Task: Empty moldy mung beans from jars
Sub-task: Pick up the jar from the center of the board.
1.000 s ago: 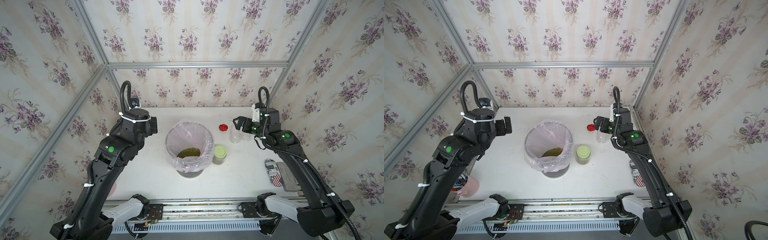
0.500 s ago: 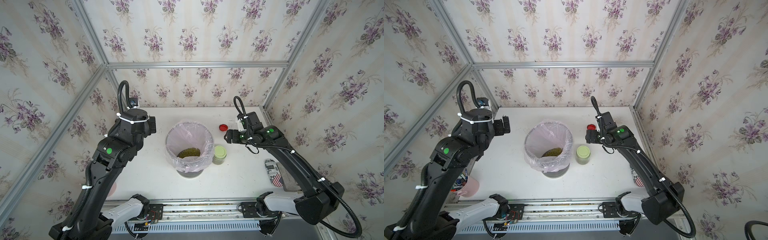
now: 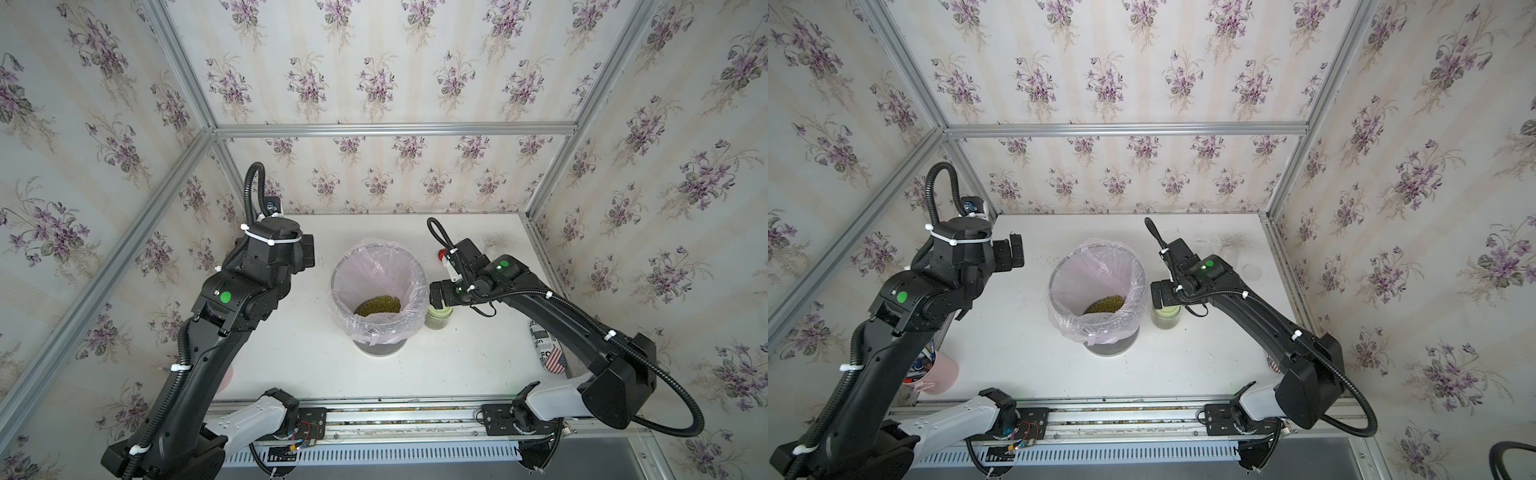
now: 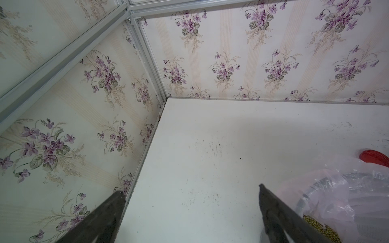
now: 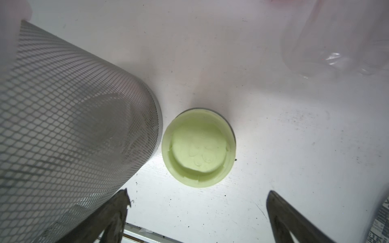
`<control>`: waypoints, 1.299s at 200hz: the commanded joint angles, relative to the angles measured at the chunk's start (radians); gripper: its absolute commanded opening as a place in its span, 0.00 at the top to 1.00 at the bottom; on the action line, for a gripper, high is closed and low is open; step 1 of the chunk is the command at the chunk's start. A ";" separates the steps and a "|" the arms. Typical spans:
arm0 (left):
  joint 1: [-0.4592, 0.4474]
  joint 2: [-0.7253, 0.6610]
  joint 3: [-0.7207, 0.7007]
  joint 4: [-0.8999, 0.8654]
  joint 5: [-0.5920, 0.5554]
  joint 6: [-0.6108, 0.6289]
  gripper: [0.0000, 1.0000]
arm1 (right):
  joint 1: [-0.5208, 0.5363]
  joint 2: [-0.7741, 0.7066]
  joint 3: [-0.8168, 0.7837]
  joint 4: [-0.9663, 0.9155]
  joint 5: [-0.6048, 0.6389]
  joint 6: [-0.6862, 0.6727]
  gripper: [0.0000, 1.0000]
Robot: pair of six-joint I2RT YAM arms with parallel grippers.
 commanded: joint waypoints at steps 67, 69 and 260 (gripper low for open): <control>0.001 0.005 -0.010 0.017 -0.016 -0.021 0.00 | 0.007 0.071 -0.030 0.066 0.032 0.022 0.00; 0.002 0.005 -0.010 0.017 -0.016 -0.021 0.00 | 0.007 0.072 -0.030 0.068 0.031 0.022 0.00; 0.010 0.014 -0.006 0.020 -0.011 -0.015 0.00 | 0.007 0.203 -0.071 0.153 0.090 0.024 0.01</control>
